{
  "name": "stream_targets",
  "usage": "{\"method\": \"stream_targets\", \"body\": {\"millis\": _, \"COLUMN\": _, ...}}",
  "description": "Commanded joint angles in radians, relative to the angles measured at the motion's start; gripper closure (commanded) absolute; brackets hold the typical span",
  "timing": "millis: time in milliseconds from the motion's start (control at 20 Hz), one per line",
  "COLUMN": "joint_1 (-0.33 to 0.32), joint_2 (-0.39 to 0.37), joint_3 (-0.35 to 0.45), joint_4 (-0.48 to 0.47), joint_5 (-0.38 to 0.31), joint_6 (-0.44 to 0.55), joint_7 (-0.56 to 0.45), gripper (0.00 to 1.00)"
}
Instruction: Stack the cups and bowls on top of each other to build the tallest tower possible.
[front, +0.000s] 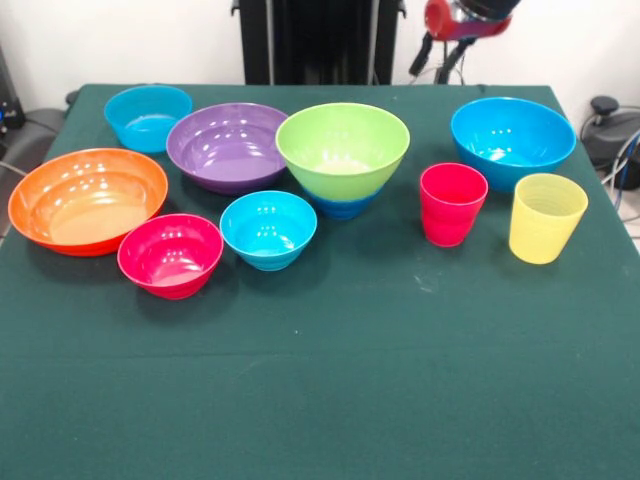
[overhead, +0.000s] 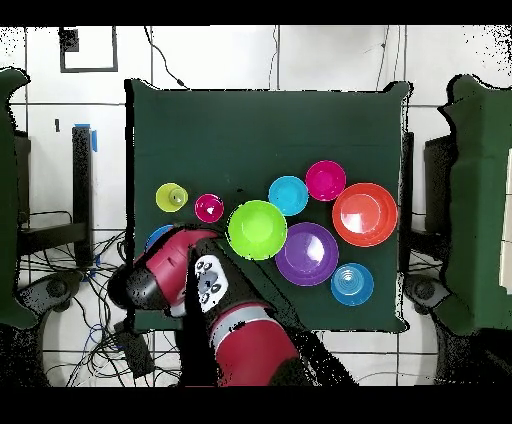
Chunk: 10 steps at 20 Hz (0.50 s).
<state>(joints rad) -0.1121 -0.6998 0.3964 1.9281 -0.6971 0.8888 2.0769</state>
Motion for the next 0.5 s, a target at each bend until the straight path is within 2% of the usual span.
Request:
{"method": "stream_targets", "body": {"millis": 50, "joint_1": -0.010, "joint_2": -0.080, "joint_3": -0.026, "joint_4": 0.134, "joint_5": 0.055, "joint_6": -0.033, "joint_7": 0.072, "gripper": 0.00}}
{"method": "stream_targets", "body": {"millis": 300, "joint_1": -0.040, "joint_2": -0.102, "joint_3": -0.016, "joint_4": 0.159, "joint_5": 0.096, "joint_6": -0.042, "joint_7": 0.036, "gripper": 0.00}}
{"method": "stream_targets", "body": {"millis": 500, "joint_1": -0.032, "joint_2": -0.060, "joint_3": -0.017, "joint_4": 0.176, "joint_5": 0.092, "joint_6": -0.151, "joint_7": 0.082, "gripper": 0.00}}
